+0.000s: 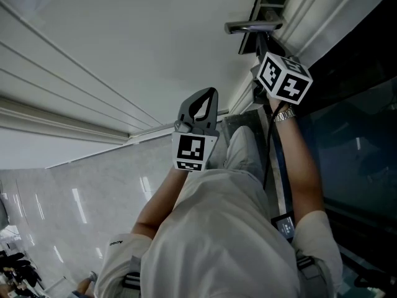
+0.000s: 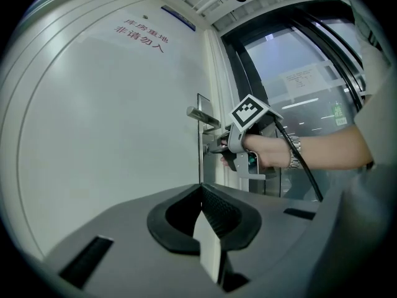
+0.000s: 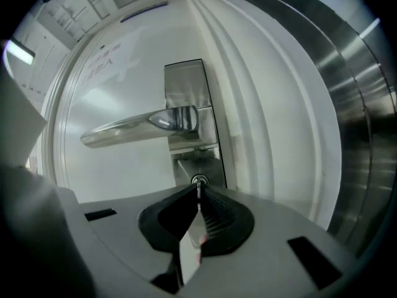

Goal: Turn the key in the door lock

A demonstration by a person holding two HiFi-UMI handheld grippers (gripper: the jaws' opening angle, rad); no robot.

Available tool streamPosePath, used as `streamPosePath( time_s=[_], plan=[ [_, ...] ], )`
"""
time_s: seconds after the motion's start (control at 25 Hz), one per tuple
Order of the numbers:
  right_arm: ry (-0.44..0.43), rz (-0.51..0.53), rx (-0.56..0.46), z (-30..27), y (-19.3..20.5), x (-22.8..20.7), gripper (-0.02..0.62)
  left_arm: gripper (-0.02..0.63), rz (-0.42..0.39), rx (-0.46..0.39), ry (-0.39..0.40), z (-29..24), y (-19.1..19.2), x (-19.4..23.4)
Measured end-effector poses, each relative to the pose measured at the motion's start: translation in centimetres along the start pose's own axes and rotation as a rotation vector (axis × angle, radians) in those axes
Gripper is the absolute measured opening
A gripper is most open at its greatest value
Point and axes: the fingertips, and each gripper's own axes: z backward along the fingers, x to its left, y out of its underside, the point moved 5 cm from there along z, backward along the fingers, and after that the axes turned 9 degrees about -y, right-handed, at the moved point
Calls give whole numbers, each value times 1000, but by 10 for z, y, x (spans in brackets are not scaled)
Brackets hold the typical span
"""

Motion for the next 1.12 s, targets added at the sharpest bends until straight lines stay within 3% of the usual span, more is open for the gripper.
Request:
streamPosePath(
  time_s=[0.24, 1.12],
  plan=[
    [-34, -94, -37, 1, 0, -2, 9, 9, 3, 3, -8, 3, 1, 0],
    [-191, -689, -145, 5, 3, -9, 11, 9, -9, 6, -29, 8, 0, 0]
  ],
)
